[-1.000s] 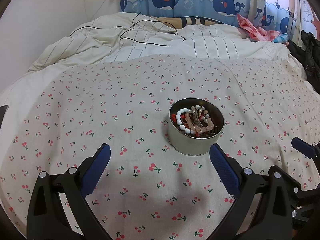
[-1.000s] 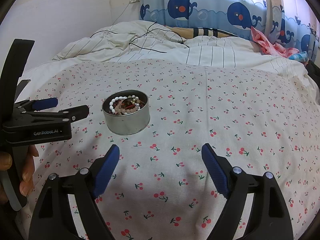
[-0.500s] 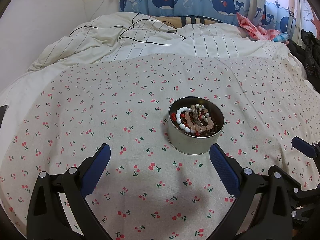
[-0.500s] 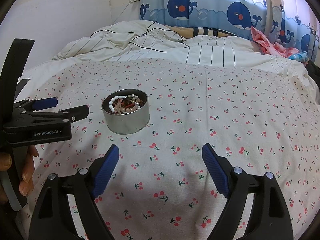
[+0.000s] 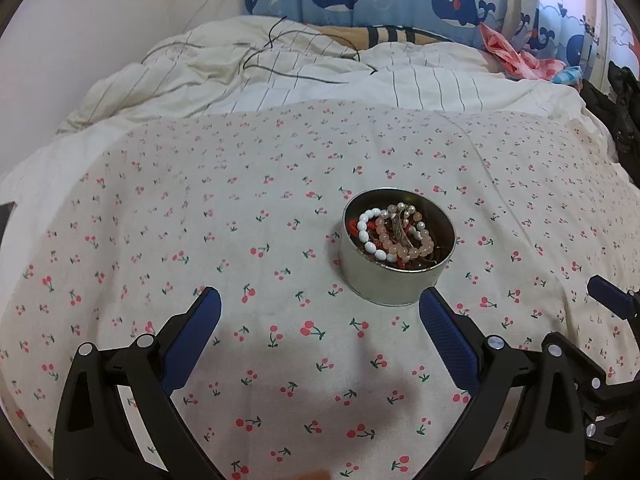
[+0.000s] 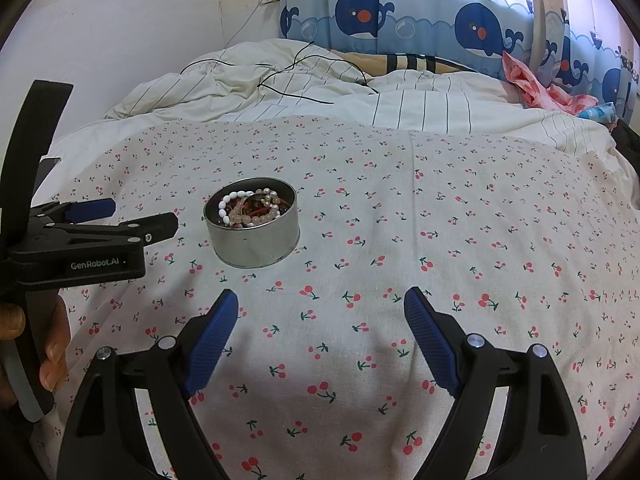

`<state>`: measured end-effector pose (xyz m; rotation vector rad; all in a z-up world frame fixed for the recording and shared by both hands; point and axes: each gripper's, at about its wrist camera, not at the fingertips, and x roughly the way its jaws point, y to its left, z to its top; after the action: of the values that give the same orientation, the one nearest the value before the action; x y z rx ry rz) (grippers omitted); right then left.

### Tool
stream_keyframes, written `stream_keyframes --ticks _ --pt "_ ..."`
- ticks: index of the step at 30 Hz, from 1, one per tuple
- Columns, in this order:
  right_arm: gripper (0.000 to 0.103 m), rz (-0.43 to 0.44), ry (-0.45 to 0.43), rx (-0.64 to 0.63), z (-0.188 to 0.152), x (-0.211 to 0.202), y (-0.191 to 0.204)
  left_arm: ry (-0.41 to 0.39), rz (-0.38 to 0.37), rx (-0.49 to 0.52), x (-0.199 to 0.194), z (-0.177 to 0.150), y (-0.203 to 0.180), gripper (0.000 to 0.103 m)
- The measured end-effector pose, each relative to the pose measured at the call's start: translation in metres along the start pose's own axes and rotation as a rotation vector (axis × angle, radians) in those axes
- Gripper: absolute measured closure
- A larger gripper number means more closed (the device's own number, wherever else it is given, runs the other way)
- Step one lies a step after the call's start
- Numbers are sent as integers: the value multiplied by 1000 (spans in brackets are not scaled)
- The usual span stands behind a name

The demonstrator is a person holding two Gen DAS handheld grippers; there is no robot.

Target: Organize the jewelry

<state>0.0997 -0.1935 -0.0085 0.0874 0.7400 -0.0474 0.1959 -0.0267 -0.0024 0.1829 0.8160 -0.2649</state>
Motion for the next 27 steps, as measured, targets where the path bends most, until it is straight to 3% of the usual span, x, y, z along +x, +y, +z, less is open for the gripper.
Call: stream_keyframes --ticks 27 --pt "21 3 10 -1 -3 3 2 16 10 -7 2 2 4 8"
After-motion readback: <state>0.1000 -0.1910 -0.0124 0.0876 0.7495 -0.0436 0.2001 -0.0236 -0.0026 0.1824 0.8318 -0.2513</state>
